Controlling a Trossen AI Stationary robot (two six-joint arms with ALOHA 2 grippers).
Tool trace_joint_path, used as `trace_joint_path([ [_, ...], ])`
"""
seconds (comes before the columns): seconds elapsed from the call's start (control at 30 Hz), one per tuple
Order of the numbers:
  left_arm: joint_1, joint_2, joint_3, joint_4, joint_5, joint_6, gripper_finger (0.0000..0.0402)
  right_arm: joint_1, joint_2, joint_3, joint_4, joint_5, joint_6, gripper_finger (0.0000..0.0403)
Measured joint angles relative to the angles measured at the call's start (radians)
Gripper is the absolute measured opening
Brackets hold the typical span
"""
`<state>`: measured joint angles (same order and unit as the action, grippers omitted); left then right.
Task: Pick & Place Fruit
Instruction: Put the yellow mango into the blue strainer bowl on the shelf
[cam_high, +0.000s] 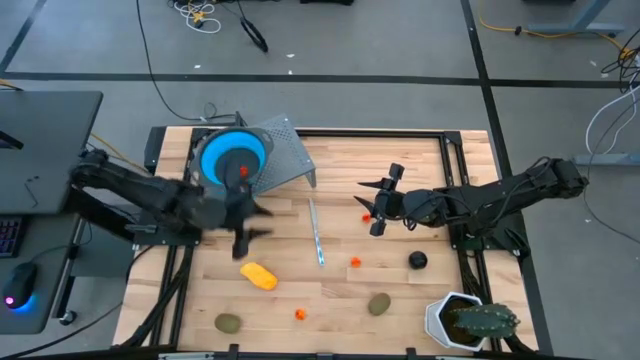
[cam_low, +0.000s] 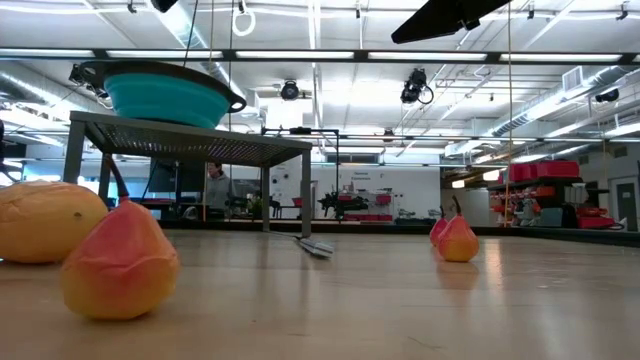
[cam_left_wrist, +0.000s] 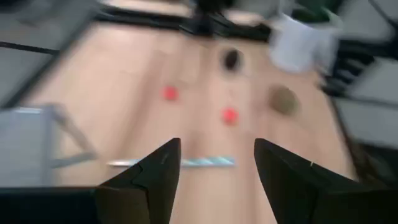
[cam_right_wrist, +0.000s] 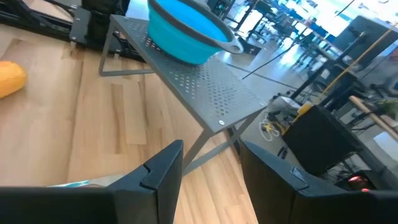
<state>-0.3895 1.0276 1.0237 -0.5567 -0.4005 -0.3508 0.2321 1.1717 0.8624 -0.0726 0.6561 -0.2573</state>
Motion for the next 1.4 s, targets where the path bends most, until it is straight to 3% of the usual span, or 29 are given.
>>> trace_joint_path([
  [0.2, -0.113, 0.161, 0.0, -0.042, 0.124, -0.09, 0.0226, -0.008, 0.0, 0.0, 0.001, -0.032, 0.013, 0.0169],
  [0.47, -0.21, 0.371, 0.0, -0.049, 0.257, -0.187, 0.0285, -0.008, 0.0, 0.0, 0.001, -0.033, 0.014, 0.0169],
  [0.67, -0.231, 0.493, 0.0, -0.059, 0.264, -0.176, 0.0327, -0.008, 0.0, 0.0, 0.002, -0.041, 0.017, 0.0169],
  [0.93, -0.221, 0.566, 0.0, -0.088, 0.261, -0.146, 0.0364, -0.008, 0.0, 0.0, 0.001, -0.041, 0.017, 0.0169],
  [1.2, -0.222, 0.578, -0.042, -0.127, 0.263, -0.116, 0.0371, -0.008, 0.0, 0.0, -0.01, -0.04, 0.017, 0.0169],
  [1.4, -0.231, 0.578, -0.111, -0.047, 0.227, -0.107, 0.0371, -0.008, 0.0, 0.0, -0.022, -0.04, 0.017, 0.017],
])
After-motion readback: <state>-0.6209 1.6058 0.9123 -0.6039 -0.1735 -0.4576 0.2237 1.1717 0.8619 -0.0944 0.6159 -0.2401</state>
